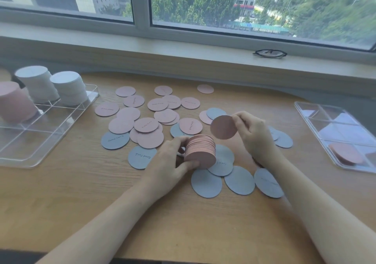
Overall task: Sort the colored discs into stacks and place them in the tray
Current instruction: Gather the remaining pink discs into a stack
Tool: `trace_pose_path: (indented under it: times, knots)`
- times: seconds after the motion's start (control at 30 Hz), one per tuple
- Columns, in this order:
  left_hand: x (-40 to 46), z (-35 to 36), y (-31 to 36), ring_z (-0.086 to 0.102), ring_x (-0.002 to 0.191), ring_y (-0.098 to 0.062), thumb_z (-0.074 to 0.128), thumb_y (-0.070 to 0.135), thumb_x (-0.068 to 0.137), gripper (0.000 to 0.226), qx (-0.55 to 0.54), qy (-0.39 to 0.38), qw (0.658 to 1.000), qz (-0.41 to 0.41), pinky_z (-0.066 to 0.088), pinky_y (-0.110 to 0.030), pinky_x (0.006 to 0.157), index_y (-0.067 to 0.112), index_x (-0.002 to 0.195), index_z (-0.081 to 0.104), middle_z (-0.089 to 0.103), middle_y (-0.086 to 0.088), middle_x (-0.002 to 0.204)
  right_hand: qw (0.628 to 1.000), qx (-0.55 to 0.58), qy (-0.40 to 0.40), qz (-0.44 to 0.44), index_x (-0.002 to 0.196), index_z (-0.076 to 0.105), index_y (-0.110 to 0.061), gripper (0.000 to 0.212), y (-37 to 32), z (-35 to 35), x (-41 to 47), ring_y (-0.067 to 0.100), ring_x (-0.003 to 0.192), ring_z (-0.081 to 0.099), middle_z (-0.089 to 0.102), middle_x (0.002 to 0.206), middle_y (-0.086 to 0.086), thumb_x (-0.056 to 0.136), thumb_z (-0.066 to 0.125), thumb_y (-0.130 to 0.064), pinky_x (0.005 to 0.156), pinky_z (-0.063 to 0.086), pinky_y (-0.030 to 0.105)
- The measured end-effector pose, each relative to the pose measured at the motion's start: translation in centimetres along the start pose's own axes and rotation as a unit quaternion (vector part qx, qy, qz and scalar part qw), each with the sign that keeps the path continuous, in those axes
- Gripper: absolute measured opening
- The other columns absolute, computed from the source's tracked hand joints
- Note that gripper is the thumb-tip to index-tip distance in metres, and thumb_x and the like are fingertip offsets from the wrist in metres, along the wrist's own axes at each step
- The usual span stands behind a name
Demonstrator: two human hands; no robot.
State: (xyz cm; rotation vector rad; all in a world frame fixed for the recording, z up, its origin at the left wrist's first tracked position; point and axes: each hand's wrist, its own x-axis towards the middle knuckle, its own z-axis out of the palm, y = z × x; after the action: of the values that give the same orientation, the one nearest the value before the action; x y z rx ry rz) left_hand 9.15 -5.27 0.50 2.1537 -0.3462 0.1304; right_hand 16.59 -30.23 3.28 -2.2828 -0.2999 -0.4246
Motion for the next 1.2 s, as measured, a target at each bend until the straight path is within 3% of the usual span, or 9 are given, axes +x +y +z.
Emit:
trace_pose_path:
  times: [0.1, 0.2, 0.33, 0.47, 0.63, 0.73, 0.83, 1.0, 1.2]
  knots:
    - [0.0, 0.0, 0.0, 0.059, 0.078, 0.006, 0.077, 0.03, 0.085, 0.053, -0.007, 0.006, 1.0, -0.002, 0.041, -0.004, 0.076, 0.034, 0.131, 0.051, 0.056, 0.005, 0.111, 0.995, 0.086, -0.057, -0.01, 0.095, 0.067, -0.011, 0.031, -2.3, 0.8, -2.2, 0.029, 0.078, 0.064, 0.068, 0.083, 0.012, 0.101, 0.048, -0.034, 0.074, 0.053, 0.045]
    - [0.0, 0.0, -0.3, 0.059, 0.084, -0.003, 0.077, 0.031, 0.084, 0.058, 0.007, 0.018, 1.0, -0.001, 0.043, -0.013, 0.084, 0.033, 0.135, 0.05, 0.057, 0.01, 0.111, 0.985, 0.146, -0.092, -0.001, 0.107, 0.069, -0.012, 0.023, -3.5, 1.2, -3.3, 0.017, 0.083, 0.067, 0.071, 0.094, 0.004, 0.104, 0.047, -0.021, 0.077, 0.053, 0.031]
    - [0.1, 0.1, -0.8, 0.05, 0.103, -0.007, 0.074, 0.034, 0.087, 0.07, 0.044, 0.011, 0.999, 0.026, 0.041, -0.024, 0.098, 0.027, 0.148, 0.042, 0.052, 0.019, 0.116, 0.974, 0.066, -0.217, -0.023, 0.139, 0.052, -0.03, 0.047, -3.5, 2.0, -4.0, 0.006, 0.121, 0.056, 0.061, 0.132, -0.013, 0.099, 0.04, -0.051, 0.101, 0.044, 0.031]
    - [0.3, -0.2, -0.9, 0.047, 0.11, -0.006, 0.073, 0.035, 0.087, 0.064, 0.044, 0.007, 0.999, 0.03, 0.04, -0.025, 0.1, 0.028, 0.144, 0.044, 0.05, 0.021, 0.125, 0.969, 0.028, -0.243, -0.022, 0.153, 0.034, -0.022, 0.066, -4.3, 3.0, -4.6, 0.003, 0.137, 0.039, 0.044, 0.151, -0.007, 0.095, 0.039, -0.053, 0.113, 0.029, 0.025]
    - [0.2, -0.6, -0.4, 0.054, 0.085, 0.007, 0.078, 0.027, 0.083, 0.058, -0.02, 0.001, 1.0, 0.007, 0.04, -0.007, 0.075, 0.033, 0.133, 0.05, 0.055, 0.017, 0.111, 0.97, 0.103, -0.218, -0.024, 0.132, 0.06, -0.028, 0.049, -4.3, 2.7, -2.3, 0.003, 0.123, 0.053, 0.062, 0.129, -0.009, 0.099, 0.034, -0.053, 0.105, 0.037, 0.023]
    - [0.2, -0.6, -0.2, 0.053, 0.084, 0.008, 0.08, 0.028, 0.081, 0.057, -0.025, 0.006, 1.0, 0.003, 0.04, -0.006, 0.073, 0.034, 0.129, 0.051, 0.056, 0.015, 0.109, 0.976, 0.085, -0.201, 0.001, 0.131, 0.061, -0.026, 0.032, -3.3, 3.7, 0.5, 0.006, 0.121, 0.056, 0.064, 0.126, -0.008, 0.103, 0.046, -0.033, 0.108, 0.042, 0.035]
    - [0.0, -0.4, -0.2, 0.054, 0.083, 0.006, 0.082, 0.031, 0.077, 0.054, -0.028, 0.017, 0.999, -0.001, 0.04, -0.006, 0.071, 0.035, 0.122, 0.052, 0.056, 0.015, 0.107, 0.97, -0.031, -0.24, -0.019, 0.138, 0.056, -0.024, 0.038, -2.8, 5.1, 2.7, 0.01, 0.13, 0.048, 0.057, 0.138, -0.005, 0.1, 0.056, -0.022, 0.11, 0.034, 0.027]
    - [-0.1, -0.4, -0.3, 0.056, 0.085, 0.002, 0.082, 0.034, 0.077, 0.052, -0.032, 0.02, 0.999, -0.004, 0.04, -0.006, 0.073, 0.034, 0.117, 0.05, 0.057, 0.014, 0.106, 0.965, -0.08, -0.24, -0.066, 0.131, 0.061, -0.03, 0.045, -2.0, 7.0, 3.6, 0.014, 0.115, 0.056, 0.062, 0.125, -0.008, 0.088, 0.07, -0.028, 0.095, 0.042, 0.027]
    - [-0.2, -0.4, -0.1, 0.054, 0.085, 0.003, 0.082, 0.032, 0.078, 0.053, -0.032, 0.021, 0.999, -0.004, 0.04, -0.006, 0.074, 0.03, 0.121, 0.051, 0.055, 0.018, 0.105, 0.981, -0.08, -0.144, -0.104, 0.106, 0.071, -0.028, 0.022, -1.3, 7.2, 2.9, 0.021, 0.094, 0.064, 0.072, 0.099, -0.007, 0.092, 0.057, -0.037, 0.084, 0.051, 0.043]
